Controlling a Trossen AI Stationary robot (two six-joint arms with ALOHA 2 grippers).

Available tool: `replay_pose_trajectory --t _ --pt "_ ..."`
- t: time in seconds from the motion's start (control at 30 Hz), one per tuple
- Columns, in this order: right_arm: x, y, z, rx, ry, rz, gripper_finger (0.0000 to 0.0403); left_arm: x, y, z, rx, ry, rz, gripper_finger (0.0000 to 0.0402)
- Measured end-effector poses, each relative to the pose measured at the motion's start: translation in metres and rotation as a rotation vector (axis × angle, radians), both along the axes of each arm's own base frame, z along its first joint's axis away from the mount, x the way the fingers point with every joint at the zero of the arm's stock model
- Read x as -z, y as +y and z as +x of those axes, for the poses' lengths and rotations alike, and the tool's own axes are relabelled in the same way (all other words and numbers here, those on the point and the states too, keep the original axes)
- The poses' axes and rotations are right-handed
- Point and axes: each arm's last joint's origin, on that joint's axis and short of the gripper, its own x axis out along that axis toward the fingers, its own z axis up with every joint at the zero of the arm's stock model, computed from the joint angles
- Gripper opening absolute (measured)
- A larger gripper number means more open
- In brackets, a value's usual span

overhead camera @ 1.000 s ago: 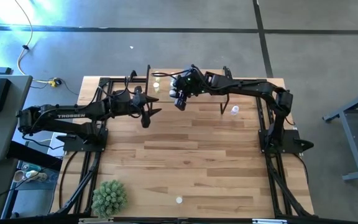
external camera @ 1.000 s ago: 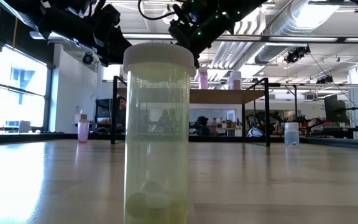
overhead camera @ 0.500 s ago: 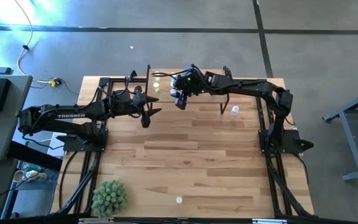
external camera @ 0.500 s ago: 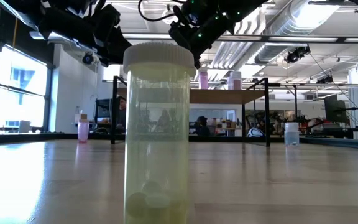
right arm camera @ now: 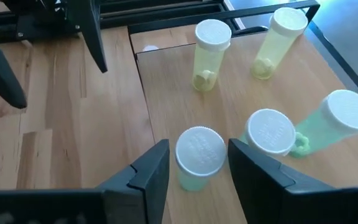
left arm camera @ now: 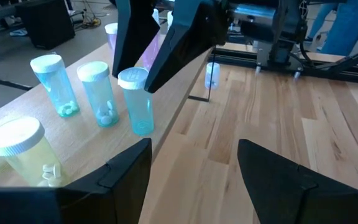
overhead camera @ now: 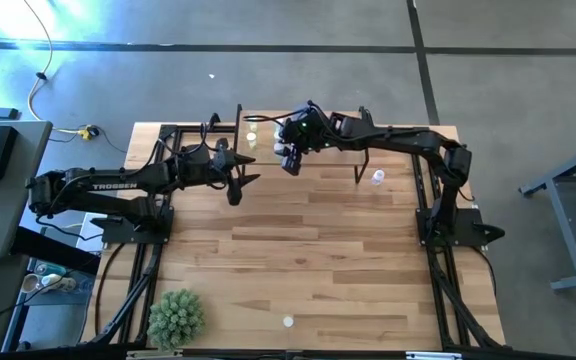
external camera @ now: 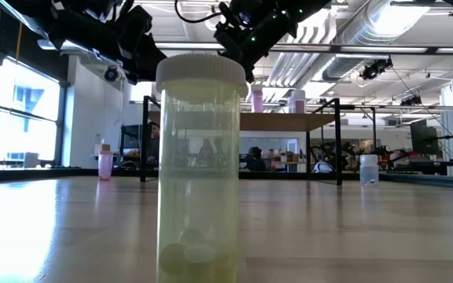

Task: Pick and place medicine bottles onto shelf by color
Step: Put the pink pill bottle and align it with the other pink pill bottle on the shelf

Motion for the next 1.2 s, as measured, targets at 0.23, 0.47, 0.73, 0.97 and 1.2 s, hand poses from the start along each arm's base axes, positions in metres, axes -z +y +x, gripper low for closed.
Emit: replay_pose_trajectory --t 0.23,0.47,0.73,0.97,1.2 --pt "-0.015 0.001 -0.002 -0.001 0.028 0.011 0.0155 0.000 0.000 0.000 0.000 0.000 0.000 0.0227" --pt "-0.030 0.003 -0.008 -0.024 0.094 0.012 0.0156 0.000 0.000 0.000 0.000 0.000 0.000 0.0227" --pt "-0.022 0.014 -0.020 -0.081 0.270 0.053 0.0156 0.004 -0.001 -0.001 0.000 0.039 -0.019 0.0227" --pt "-0.018 0.037 -0.024 -0.178 0.357 0.114 0.0156 0.008 -0.001 -0.003 -0.002 0.081 -0.043 0.0227" --pt "0.001 0.064 -0.027 -0.209 0.418 0.154 0.0156 0.013 -0.003 -0.005 -0.008 0.124 -0.086 0.0227"
